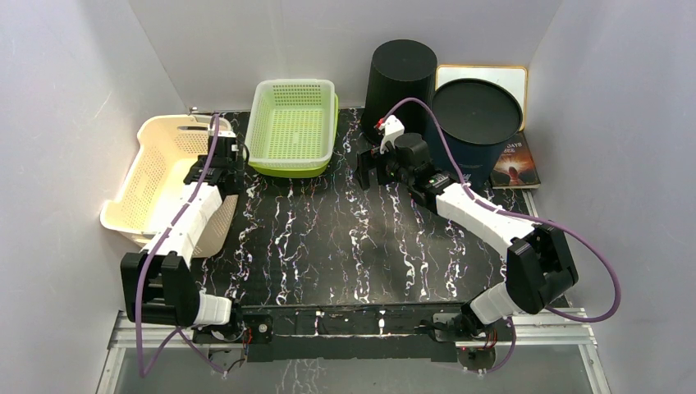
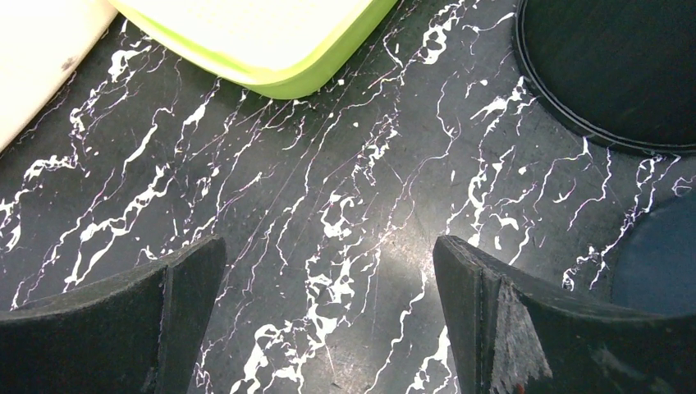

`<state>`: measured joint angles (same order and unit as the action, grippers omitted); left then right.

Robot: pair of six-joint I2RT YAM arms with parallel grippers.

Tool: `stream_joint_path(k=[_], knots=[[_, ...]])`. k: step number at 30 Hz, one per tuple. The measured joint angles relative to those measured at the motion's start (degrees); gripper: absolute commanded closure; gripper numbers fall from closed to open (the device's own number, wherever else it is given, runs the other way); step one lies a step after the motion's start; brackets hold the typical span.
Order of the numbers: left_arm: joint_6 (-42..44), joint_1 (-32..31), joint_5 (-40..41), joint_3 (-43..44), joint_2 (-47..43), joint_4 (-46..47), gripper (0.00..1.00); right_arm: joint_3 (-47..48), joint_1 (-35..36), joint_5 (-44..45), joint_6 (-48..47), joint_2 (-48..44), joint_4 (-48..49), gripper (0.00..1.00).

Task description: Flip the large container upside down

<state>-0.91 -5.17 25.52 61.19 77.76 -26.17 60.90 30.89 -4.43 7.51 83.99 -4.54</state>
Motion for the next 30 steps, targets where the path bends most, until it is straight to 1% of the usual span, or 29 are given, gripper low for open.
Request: stream_joint_path(k=[3,5,8,9,10,19,23,30], knots=[[-1.0,0.1,0.2,-1.0,0.3,0.0,0.53,0.0,0.0,0.2,-0.1,0.0,0.1,0.02],[-1.5,0.1,0.4,-1.8,0.2,0.1,0.63,0.0,0.0,0.4,-0.1,0.0,0.1,0.02],[-1.4,0.1,1.1,-2.6,-0.9,0.7,0.85,-0.1,0.0,0.6,-0.1,0.0,0.1,0.02],[-1.5,0.1,1.3,-2.9,-1.4,0.8,0.94,-0.1,0.0,0.7,-0.1,0.0,0.1,0.02],[-1.7,0.1,1.2,-3.2,-1.9,0.8,1.00,-0.1,0.0,0.7,-0.1,0.0,0.1,0.02],[-2.3,0.1,1.3,-4.1,-3.8,-0.8,1.00,-0.9,0.0,1.7,-0.1,0.0,0.3,0.02],[-3.2,0.1,0.8,-3.4,-6.9,-4.9,1.00,-1.1,0.0,2.3,-0.1,0.0,0.4,0.02],[-5.3,0.1,-3.9,1.1,-13.9,-14.3,1.00,-1.4,0.0,2.6,-0.1,0.0,0.5,0.02]])
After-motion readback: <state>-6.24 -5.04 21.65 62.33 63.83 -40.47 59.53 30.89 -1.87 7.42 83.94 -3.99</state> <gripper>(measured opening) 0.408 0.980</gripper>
